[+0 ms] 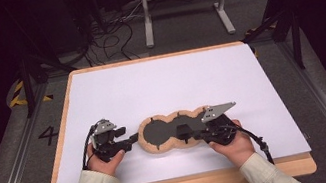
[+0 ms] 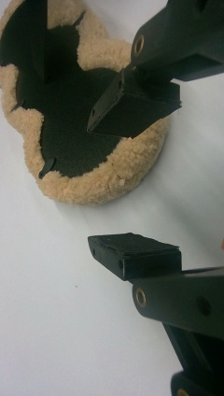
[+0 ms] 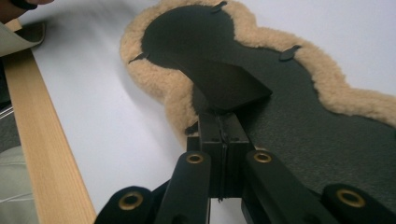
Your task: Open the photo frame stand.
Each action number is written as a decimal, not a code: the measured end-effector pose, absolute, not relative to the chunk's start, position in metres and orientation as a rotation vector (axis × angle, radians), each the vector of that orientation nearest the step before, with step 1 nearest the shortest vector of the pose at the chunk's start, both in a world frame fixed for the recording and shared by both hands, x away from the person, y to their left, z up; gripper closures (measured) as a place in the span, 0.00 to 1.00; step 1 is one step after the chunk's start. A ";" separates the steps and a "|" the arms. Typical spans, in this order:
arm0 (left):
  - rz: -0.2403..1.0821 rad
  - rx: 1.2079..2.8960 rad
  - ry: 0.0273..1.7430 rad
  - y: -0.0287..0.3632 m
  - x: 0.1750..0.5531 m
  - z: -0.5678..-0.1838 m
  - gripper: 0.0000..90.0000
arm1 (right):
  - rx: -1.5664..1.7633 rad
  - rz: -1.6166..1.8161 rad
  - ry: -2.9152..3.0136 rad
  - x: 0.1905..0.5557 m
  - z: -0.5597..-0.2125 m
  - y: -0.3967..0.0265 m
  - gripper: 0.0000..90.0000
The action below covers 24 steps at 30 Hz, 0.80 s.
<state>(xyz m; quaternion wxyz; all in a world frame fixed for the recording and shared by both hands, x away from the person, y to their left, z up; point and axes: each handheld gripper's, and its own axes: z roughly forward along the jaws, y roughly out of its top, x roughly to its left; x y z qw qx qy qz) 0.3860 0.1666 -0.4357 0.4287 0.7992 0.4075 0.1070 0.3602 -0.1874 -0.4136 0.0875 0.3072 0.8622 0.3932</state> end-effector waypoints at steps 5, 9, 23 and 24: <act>0.290 2.022 1.012 0.163 0.385 -0.436 0.47 | 0.934 1.177 2.552 0.361 -0.415 -0.189 1.00; 0.279 2.016 1.022 0.164 0.385 -0.436 0.47 | 0.931 1.167 2.576 0.362 -0.414 -0.191 0.97; 0.271 2.025 1.163 0.160 0.381 -0.426 0.46 | 1.048 1.094 2.456 0.363 -0.393 -0.224 0.63; 0.265 2.029 1.169 0.159 0.381 -0.426 0.47 | 1.053 1.089 2.444 0.364 -0.393 -0.226 0.61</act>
